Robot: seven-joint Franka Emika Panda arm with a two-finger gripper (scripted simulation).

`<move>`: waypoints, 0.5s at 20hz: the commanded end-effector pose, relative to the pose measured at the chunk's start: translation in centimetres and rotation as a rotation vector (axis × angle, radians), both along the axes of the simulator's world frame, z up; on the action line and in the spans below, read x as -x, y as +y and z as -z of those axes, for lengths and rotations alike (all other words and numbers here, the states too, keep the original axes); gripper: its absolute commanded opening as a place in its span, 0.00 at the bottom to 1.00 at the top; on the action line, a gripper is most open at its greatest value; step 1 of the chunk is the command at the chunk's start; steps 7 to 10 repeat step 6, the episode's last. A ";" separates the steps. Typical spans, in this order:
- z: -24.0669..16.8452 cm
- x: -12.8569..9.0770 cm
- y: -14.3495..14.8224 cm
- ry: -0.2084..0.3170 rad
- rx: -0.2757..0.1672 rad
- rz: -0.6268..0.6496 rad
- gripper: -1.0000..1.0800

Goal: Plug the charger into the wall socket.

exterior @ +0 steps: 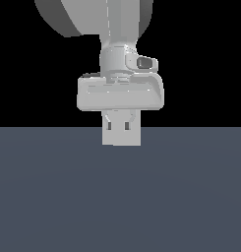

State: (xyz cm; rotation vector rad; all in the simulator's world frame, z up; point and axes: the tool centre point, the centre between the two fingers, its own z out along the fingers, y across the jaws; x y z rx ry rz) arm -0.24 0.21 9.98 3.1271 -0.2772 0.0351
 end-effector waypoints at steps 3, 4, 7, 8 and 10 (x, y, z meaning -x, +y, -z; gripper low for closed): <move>0.0 -0.7 -0.1 0.000 0.000 0.000 0.00; 0.0 -0.7 -0.1 0.000 0.000 0.000 0.00; 0.0 -0.7 -0.1 0.000 0.000 0.000 0.00; 0.0 -0.7 -0.1 0.000 0.000 0.000 0.00; 0.0 -0.7 -0.1 0.000 0.000 0.000 0.00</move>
